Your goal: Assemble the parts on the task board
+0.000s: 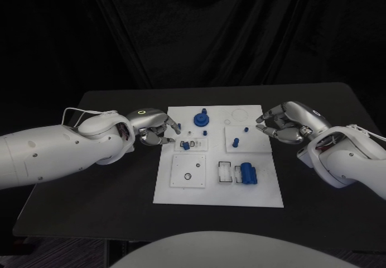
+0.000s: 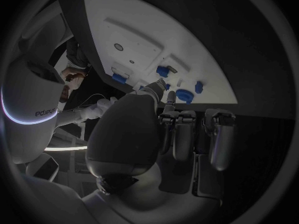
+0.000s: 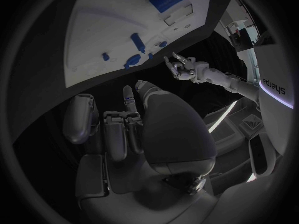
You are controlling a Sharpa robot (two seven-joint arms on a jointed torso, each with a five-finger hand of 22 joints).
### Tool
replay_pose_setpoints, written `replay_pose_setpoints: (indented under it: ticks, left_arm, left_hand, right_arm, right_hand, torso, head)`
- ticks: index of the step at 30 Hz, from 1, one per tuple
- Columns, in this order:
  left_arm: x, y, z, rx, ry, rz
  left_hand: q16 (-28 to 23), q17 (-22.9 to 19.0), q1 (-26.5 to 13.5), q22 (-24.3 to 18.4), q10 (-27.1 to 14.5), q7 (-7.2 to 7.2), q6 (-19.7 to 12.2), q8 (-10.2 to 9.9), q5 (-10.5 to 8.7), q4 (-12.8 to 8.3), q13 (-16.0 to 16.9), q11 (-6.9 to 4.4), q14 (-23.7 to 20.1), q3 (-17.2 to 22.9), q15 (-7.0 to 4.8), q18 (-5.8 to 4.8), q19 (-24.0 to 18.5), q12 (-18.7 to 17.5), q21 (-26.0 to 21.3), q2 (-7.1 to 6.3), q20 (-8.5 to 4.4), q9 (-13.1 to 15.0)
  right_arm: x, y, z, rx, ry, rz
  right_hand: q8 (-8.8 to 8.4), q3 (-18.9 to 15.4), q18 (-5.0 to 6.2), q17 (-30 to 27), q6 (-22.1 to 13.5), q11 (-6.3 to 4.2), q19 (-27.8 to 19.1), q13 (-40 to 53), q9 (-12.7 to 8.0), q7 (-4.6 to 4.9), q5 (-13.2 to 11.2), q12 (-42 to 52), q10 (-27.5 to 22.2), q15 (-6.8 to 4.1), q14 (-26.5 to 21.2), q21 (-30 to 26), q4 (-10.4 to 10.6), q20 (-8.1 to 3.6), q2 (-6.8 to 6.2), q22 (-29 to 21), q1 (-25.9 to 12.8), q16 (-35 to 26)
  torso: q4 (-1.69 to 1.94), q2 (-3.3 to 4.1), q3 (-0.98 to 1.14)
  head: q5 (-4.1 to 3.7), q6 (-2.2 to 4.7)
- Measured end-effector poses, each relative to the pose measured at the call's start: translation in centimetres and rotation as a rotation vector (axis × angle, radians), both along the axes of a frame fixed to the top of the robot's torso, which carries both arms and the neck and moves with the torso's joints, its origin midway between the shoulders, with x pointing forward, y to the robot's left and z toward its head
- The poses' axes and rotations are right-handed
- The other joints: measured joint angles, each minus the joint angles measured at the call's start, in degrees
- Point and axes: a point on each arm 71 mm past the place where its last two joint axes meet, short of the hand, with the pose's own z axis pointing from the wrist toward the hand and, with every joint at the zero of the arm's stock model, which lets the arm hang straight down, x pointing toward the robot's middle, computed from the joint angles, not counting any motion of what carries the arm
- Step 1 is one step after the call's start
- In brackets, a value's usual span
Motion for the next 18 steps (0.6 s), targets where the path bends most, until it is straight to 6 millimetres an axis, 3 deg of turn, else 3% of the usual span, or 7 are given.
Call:
replay_pose_setpoints:
  ticks: [5, 9, 12, 13, 15, 18]
  left_arm:
    - [-0.5, 1.0, 1.2, -0.110, -0.101, 0.017]
    - [-1.1, 2.0, 1.9, -0.168, -0.156, 0.033]
    - [-1.5, 2.8, 2.1, -0.194, -0.180, 0.048]
    - [-1.7, 2.9, 2.1, -0.200, -0.183, 0.050]
    - [-1.9, 3.2, 2.3, -0.214, -0.191, 0.055]
    - [-2.2, 3.4, 2.5, -0.232, -0.197, 0.062]
  left_hand:
    - [0.0, 0.0, 0.7, 0.0, -0.2, 0.36, 1.4, 0.3, 1.87, 0.1, 0.0, 0.18, -0.1, -0.1, 0.54, 0.00, 0.0, 0.0, 0.0, 0.72, 0.00, -0.8]
    - [0.0, 0.0, 1.0, 0.0, -0.2, 0.71, 1.7, 0.3, 2.25, 0.2, 0.0, 0.54, -0.1, -0.2, 0.54, 0.01, 0.1, 0.0, 0.0, 0.59, 0.35, -1.1]
    - [0.0, 0.0, 1.3, 0.0, 0.0, 1.18, 2.2, 0.3, 2.60, 0.3, 0.0, 0.80, 0.1, -0.3, 0.74, 0.01, 0.0, 0.0, 0.0, 0.94, 0.44, -1.3]
    - [0.0, 0.0, 1.3, 0.0, 0.0, 1.18, 2.2, 0.3, 2.77, 0.3, 0.0, 0.80, 0.0, -0.3, 0.86, 0.01, 0.0, 0.0, 0.0, 0.94, 0.44, -1.3]
    - [0.0, 0.0, 1.3, 0.0, -0.1, 1.35, 2.4, 0.3, 2.80, 0.3, 0.0, 0.95, -0.1, -0.3, 0.95, 0.01, 0.0, 0.0, 0.0, 0.94, 0.44, -1.4]
    - [0.0, 0.0, 1.6, 0.0, -0.1, 1.72, 2.7, 0.5, 3.15, 0.7, 0.0, 1.20, 0.0, -0.7, 1.01, 0.00, 0.0, 0.0, 0.0, 1.17, 0.72, -1.7]
  right_arm:
    - [-0.7, 3.7, 0.5, -0.012, -0.064, 0.062]
    - [-0.9, 7.3, 0.7, -0.041, -0.109, 0.110]
    - [-1.0, 9.4, 0.6, -0.072, -0.142, 0.128]
    - [-1.0, 10.0, 0.5, -0.084, -0.151, 0.131]
    - [-1.0, 11.2, 0.1, -0.110, -0.165, 0.136]
    - [-1.2, 13.0, -0.4, -0.146, -0.174, 0.144]
  right_hand:
    - [-0.10, -2.4, 0.00, 0.0, 0.0, 0.00, 0.4, 0.0, 0.0, 0.00, -3.1, 0.0, 0.0, 0.00, 0.0, 0.9, 0.5, -0.09, -0.91, 0.0, -3.2, 0.0]
    - [-0.33, -4.2, 0.01, 0.0, 0.0, 0.00, 1.0, 0.0, 0.4, 0.00, -4.9, 0.0, 0.0, 0.00, 0.0, 2.4, 0.5, -0.26, -1.65, 0.0, -5.7, 0.0]
    - [-0.07, -5.8, -0.22, 0.0, 0.6, 0.00, 1.3, 0.0, 1.4, -0.64, -6.2, 0.0, 0.0, 0.00, 0.0, 3.6, 0.6, -0.17, -2.35, 0.0, -9.0, 0.0]
    - [0.43, -6.2, -0.97, 0.0, 0.9, -0.34, 1.5, 0.0, 2.1, -0.95, -6.6, 0.0, -0.1, -0.12, 0.1, 4.2, 0.6, -0.37, -2.65, 0.0, -10.0, 0.0]
    - [0.88, -6.7, -0.97, 0.0, 1.5, -0.43, 1.5, 0.0, 2.8, -1.09, -7.3, 0.0, 0.0, -0.21, 0.2, 5.1, 0.6, -0.36, -2.90, 0.0, -11.4, 0.0]
    - [2.02, -6.9, -0.96, 0.0, 2.2, -0.99, 1.7, 0.0, 4.9, -1.60, -8.0, 0.0, 0.1, -0.58, 0.2, 7.1, 0.8, -0.60, -3.28, 0.0, -15.0, 0.0]
  torso:
    - [-0.01, 0.15, -0.19]
    - [-0.03, 0.25, -0.30]
    - [-0.03, 0.36, -0.45]
    - [-0.04, 0.40, -0.53]
    - [-0.04, 0.46, -0.73]
    - [0.11, 0.55, -1.19]
  head:
    - [-0.15, 0.00]
    - [-0.46, 0.00]
    - [-0.64, 0.00]
    - [-0.65, 0.00]
    - [-0.65, 0.00]
    - [-0.89, 0.00]
